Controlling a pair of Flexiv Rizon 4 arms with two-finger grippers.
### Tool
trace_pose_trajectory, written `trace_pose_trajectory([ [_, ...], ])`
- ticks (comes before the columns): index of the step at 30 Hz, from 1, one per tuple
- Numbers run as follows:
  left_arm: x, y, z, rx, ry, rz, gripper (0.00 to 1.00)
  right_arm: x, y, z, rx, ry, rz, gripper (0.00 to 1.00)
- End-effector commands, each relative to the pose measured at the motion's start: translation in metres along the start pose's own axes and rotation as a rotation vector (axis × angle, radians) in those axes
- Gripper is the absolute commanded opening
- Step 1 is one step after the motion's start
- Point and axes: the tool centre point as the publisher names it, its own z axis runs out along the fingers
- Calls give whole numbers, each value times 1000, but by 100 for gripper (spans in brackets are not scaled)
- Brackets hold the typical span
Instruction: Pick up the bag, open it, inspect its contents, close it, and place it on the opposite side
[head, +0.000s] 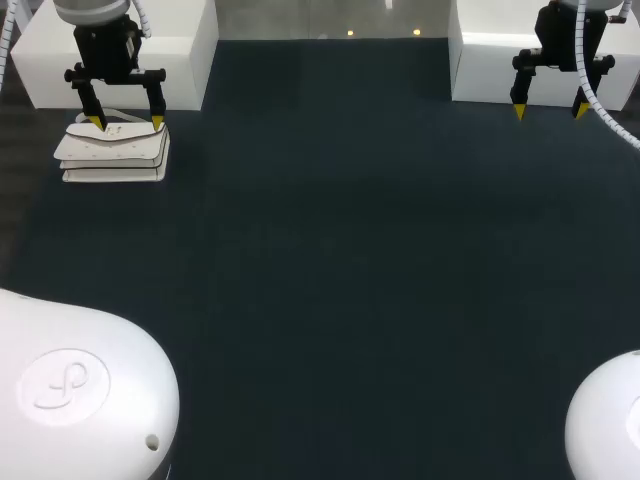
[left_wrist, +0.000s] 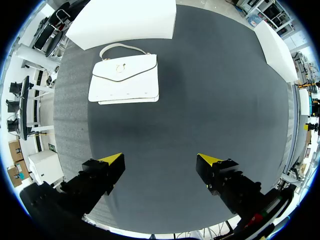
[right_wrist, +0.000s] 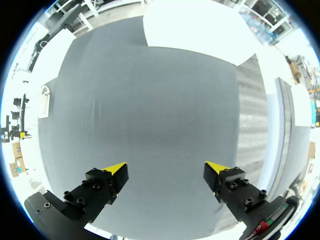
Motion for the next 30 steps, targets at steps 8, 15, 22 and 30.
trace_pose_trajectory([
  [8,0,0,-1,0,-2,0,100,0,0,0,1,-1,0,100],
  [15,1,-1,0,-20,38,41,100,0,0,0,1,-1,0,100],
  [22,-13,-6,5,-48,176,119,100,20,0,8,-91,-16,-269,100],
  [30,-44,-15,11,-41,273,148,100,51,-6,28,-241,17,-622,100],
])
